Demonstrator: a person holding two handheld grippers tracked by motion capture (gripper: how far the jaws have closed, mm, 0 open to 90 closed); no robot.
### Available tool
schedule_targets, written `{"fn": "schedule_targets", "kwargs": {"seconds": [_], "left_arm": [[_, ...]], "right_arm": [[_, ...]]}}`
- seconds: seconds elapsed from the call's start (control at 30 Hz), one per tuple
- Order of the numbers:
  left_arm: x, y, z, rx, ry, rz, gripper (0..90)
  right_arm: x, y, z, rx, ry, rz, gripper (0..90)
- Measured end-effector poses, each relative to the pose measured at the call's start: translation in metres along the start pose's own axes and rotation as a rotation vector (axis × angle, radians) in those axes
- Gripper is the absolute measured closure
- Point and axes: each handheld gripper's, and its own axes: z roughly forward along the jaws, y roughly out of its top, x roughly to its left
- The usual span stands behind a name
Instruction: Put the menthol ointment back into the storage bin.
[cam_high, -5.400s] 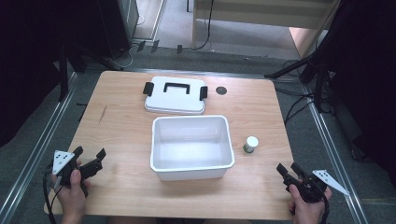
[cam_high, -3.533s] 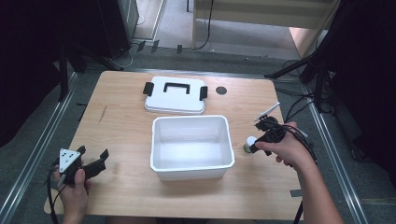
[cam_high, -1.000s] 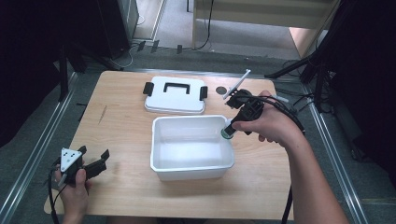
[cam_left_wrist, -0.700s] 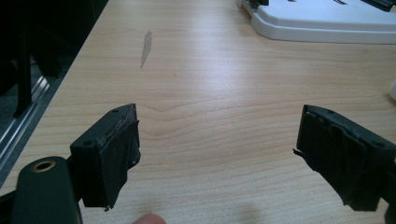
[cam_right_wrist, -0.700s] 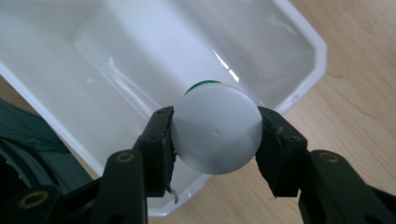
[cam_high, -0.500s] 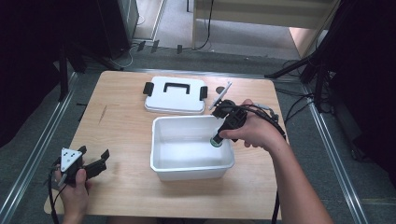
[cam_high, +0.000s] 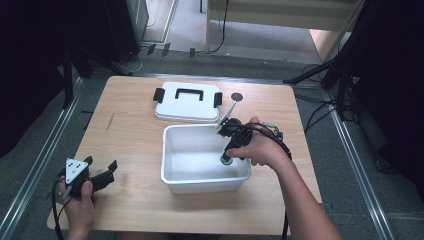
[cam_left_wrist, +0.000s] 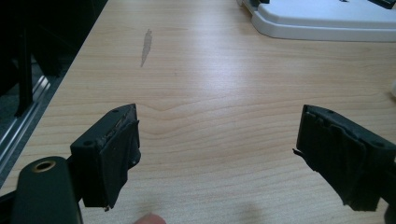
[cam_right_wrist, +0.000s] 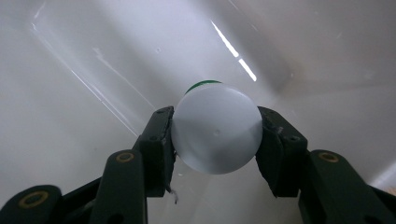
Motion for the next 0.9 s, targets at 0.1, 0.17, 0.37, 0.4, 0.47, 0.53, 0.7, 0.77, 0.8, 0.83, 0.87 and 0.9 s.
{"fn": "schedule_targets", "kwargs": {"seconds": [0.1, 0.17, 0.37, 0.4, 0.47, 0.53, 0.7, 0.77, 0.8, 0.83, 0.87, 0.9], "left_arm": [[0.000, 0.000, 0.000, 0.003, 0.000, 0.003, 14.0], [0.000, 0.000, 0.000, 0.003, 0.000, 0.003, 14.1], [0.000, 0.000, 0.000, 0.003, 0.001, 0.004, 14.1], [0.000, 0.000, 0.000, 0.005, 0.001, 0.002, 14.1], [-0.001, 0.000, 0.000, 0.011, -0.001, 0.006, 14.1], [-0.001, 0.000, 0.000, 0.011, -0.001, 0.008, 14.1], [-0.001, 0.000, 0.000, 0.011, -0.001, 0.006, 14.0], [-0.001, 0.000, 0.000, 0.011, -0.001, 0.006, 14.0], [-0.001, 0.000, 0.000, 0.010, -0.001, 0.006, 14.0], [-0.001, 0.000, 0.000, 0.009, -0.001, 0.005, 14.1], [-0.001, 0.000, 0.000, 0.010, -0.001, 0.004, 14.0], [-0.001, 0.000, 0.000, 0.009, 0.000, 0.005, 14.0]], "right_arm": [[0.003, 0.002, 0.005, -0.014, 0.003, -0.015, 51.8], [0.007, 0.003, 0.010, -0.011, -0.015, -0.037, 51.7], [0.012, 0.006, 0.020, 0.008, -0.032, -0.046, 51.7], [0.013, 0.007, 0.021, 0.007, -0.031, -0.047, 51.7], [0.014, 0.007, 0.023, 0.018, -0.018, -0.047, 51.7], [0.016, 0.008, 0.028, 0.035, -0.018, -0.055, 51.7], [0.019, 0.008, 0.038, 0.057, -0.040, -0.082, 51.5], [0.020, 0.009, 0.040, 0.063, -0.051, -0.093, 51.3], [0.021, 0.008, 0.041, 0.063, -0.052, -0.097, 51.2], [0.021, 0.008, 0.040, 0.066, -0.058, -0.107, 50.5], [0.021, 0.008, 0.040, 0.061, -0.056, -0.110, 49.7], [0.021, 0.007, 0.039, 0.053, -0.053, -0.103, 48.8]]}}
